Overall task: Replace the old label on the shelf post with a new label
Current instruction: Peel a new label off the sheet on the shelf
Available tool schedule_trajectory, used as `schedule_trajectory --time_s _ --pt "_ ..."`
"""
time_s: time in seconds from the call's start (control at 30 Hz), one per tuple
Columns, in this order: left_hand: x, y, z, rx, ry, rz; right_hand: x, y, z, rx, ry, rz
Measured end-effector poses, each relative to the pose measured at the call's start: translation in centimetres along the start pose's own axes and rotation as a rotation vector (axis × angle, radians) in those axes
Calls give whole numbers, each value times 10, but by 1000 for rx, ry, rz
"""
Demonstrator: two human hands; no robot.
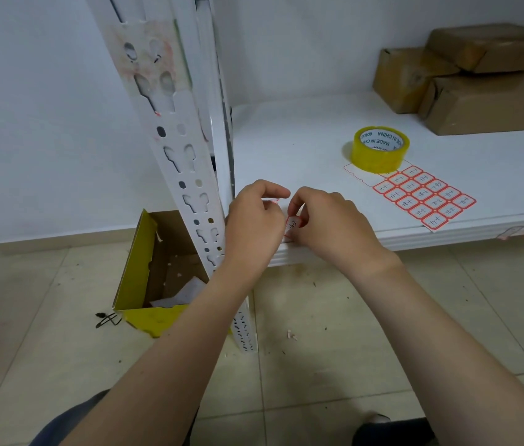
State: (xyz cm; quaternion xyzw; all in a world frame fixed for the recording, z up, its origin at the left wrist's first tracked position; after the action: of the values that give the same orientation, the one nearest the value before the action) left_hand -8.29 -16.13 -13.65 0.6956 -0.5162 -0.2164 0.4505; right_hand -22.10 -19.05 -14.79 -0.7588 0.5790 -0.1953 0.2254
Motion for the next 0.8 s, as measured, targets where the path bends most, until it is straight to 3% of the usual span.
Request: schedule_trajectory --time_s 0.57,0.8 --pt "-4 7 2 22 -36 0 -7 -9 -8 -196 2 48" --pt "-4 26 1 28 -23 0 -5 11 -27 158 -12 108"
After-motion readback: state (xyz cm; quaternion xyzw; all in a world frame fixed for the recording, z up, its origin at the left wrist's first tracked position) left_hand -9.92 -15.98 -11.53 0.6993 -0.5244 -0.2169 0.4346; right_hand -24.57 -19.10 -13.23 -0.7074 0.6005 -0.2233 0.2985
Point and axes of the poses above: each hand's wrist, its own x-axis towards the middle knuckle, its own z-axis out of the palm, y = z × x, the point moved 10 cm from there along x, towards the middle knuckle, and after that the axes turned 4 degrees about x, right-handed, at the moved point
